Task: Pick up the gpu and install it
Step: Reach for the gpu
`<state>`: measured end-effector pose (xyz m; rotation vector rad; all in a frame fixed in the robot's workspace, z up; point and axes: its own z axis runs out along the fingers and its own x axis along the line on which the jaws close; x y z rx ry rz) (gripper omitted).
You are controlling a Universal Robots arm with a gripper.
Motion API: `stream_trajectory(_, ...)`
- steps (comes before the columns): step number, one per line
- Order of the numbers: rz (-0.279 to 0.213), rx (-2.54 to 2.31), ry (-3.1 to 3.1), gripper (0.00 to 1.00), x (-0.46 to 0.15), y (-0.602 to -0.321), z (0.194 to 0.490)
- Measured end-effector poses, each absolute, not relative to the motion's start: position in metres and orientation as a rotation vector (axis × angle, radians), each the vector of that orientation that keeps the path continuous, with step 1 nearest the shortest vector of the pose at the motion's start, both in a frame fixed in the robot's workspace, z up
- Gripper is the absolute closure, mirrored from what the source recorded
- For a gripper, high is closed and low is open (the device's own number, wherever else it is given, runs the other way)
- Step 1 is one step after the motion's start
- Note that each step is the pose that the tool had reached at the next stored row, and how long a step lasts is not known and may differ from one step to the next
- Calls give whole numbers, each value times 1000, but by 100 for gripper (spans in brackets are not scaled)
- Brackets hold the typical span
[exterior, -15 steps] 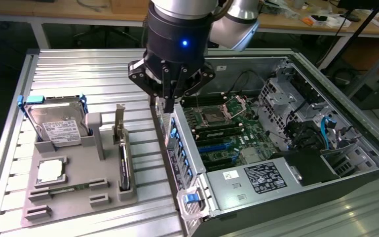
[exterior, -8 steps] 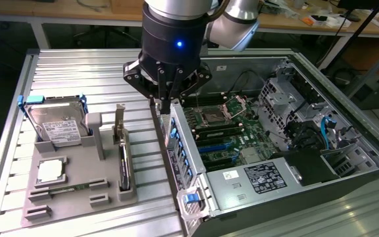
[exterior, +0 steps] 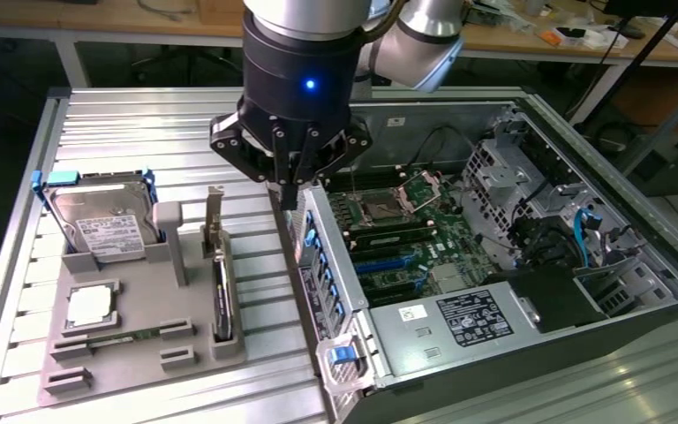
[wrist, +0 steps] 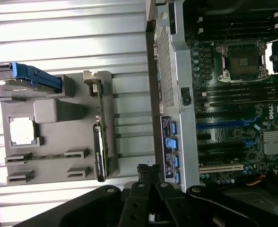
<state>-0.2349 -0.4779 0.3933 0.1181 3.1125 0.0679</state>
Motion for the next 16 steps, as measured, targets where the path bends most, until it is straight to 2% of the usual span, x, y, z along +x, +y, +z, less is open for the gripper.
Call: stream_trajectory(16, 68, 118, 3113, 89, -267, -485, 393)
